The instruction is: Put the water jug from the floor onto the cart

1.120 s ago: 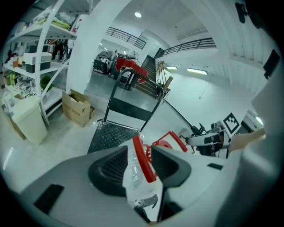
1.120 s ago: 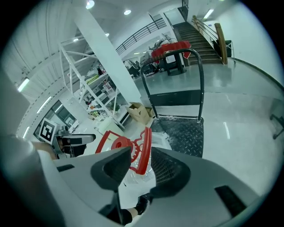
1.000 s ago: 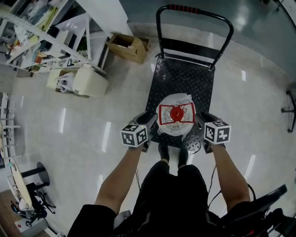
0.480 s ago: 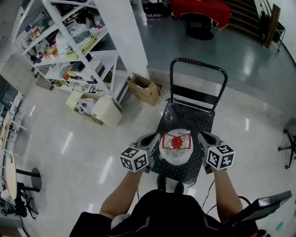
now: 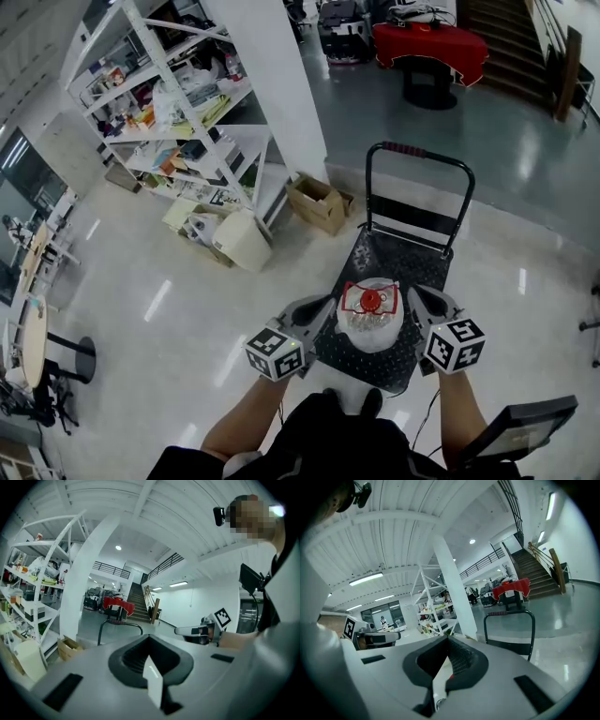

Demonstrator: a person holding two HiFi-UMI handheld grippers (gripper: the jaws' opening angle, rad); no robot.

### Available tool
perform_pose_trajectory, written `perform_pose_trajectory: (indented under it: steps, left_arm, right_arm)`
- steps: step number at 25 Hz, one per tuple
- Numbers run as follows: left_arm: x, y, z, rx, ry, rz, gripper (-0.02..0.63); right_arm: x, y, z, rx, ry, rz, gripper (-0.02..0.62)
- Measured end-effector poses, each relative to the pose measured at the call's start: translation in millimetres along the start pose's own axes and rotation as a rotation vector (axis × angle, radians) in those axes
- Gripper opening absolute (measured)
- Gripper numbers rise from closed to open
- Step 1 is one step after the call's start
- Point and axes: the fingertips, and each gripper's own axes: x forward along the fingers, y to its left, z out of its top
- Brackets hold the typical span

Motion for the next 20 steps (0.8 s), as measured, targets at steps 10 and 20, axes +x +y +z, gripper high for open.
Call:
perform_pose_trajectory:
  steps: [10, 20]
  left_arm:
    - [-97.3, -40.6, 1.2, -0.012, -0.086, -0.011, 0.002]
    - [-244.8, -73.1, -59.4, -0.034, -0.076, -0.099, 0.002]
  right_arm:
    - [-66.8, 69.9, -11.2, -0.018, -0.068, -0.090, 0.003]
    - [-134.3, 212.2, -99.5, -0.044, 0.005, -0.159, 0.003]
